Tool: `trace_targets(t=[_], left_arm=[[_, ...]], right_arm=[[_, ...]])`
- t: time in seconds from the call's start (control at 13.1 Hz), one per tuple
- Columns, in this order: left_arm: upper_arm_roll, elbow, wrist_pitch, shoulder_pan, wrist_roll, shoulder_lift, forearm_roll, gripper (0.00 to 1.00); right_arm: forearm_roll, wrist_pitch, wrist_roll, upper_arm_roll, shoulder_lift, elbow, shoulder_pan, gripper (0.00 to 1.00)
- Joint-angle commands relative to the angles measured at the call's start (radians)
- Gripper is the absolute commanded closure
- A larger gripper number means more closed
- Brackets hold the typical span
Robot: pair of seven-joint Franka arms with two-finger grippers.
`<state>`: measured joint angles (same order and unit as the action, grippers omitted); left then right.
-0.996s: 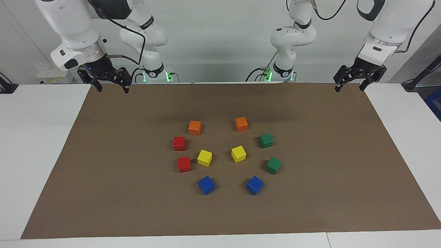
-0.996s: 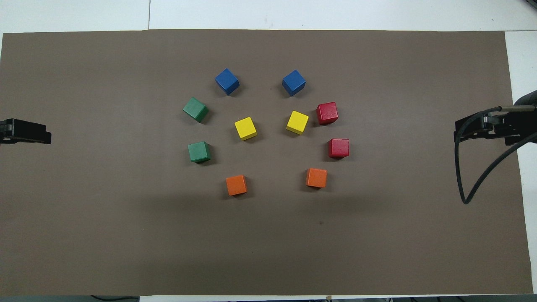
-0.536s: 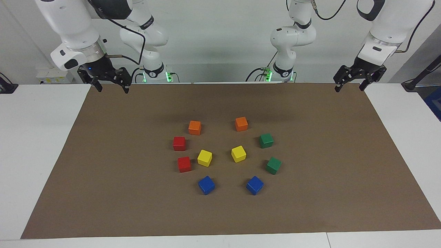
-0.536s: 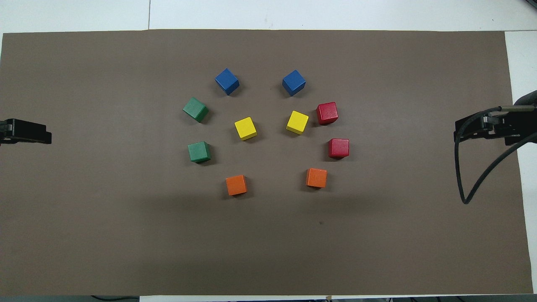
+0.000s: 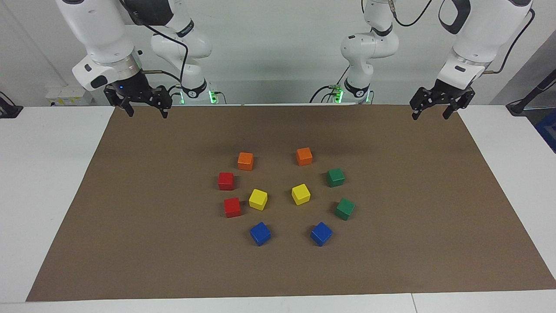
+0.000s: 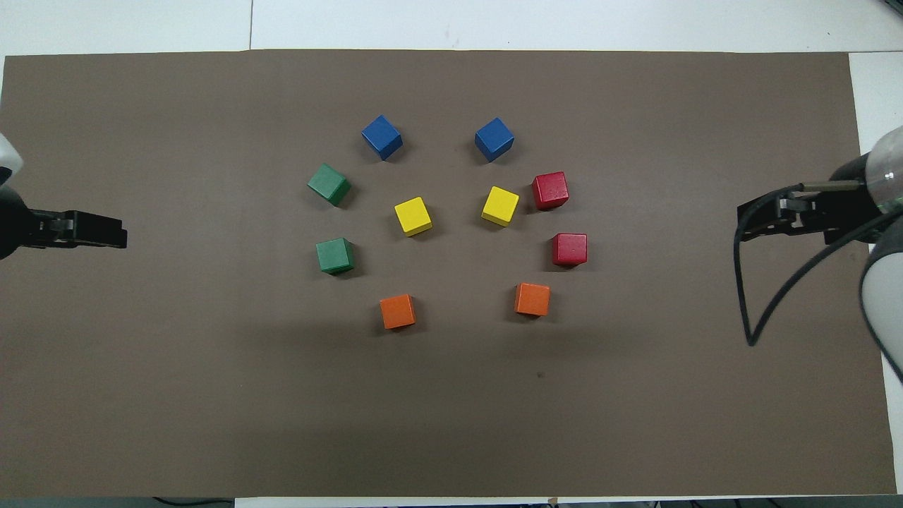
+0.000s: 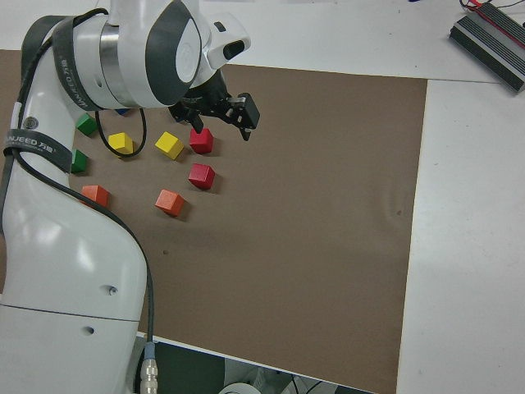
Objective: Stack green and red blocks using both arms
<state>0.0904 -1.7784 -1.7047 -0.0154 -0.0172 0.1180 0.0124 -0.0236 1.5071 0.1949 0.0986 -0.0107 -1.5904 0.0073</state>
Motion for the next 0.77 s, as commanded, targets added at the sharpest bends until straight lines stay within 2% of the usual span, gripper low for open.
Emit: trace_targets(t=[0.0, 0.23, 0.46, 0.61, 0.69], left_arm=[[-0.009, -0.085, -0.104, 0.074, 0.08, 0.002, 0.018, 0.0], [-0.009, -0.119, -0.223, 0.166, 0.218, -0.084, 0.018, 0.0], [-0.011, -0.143, -0.376, 0.268, 0.399, -0.211, 0.018, 0.0], [-0.011, -0.188, -0.456, 0.291, 0.448, -0.238, 0.018, 0.0], [-0.011, -0.193, -0.486, 0.31, 0.494, -0.26, 0.017, 0.0]], right_arm=[[0.02, 0.112, 0.17, 0.007, -0.002, -0.069, 0.08, 0.0], [0.03, 0.246, 0.224, 0.007, 0.032, -0.135, 0.135, 0.0], [0.031, 0.367, 0.247, 0.006, 0.13, -0.141, 0.171, 0.01], [0.03, 0.427, 0.241, 0.006, 0.185, -0.146, 0.172, 0.01], [0.03, 0.47, 0.239, 0.007, 0.19, -0.179, 0.174, 0.01]])
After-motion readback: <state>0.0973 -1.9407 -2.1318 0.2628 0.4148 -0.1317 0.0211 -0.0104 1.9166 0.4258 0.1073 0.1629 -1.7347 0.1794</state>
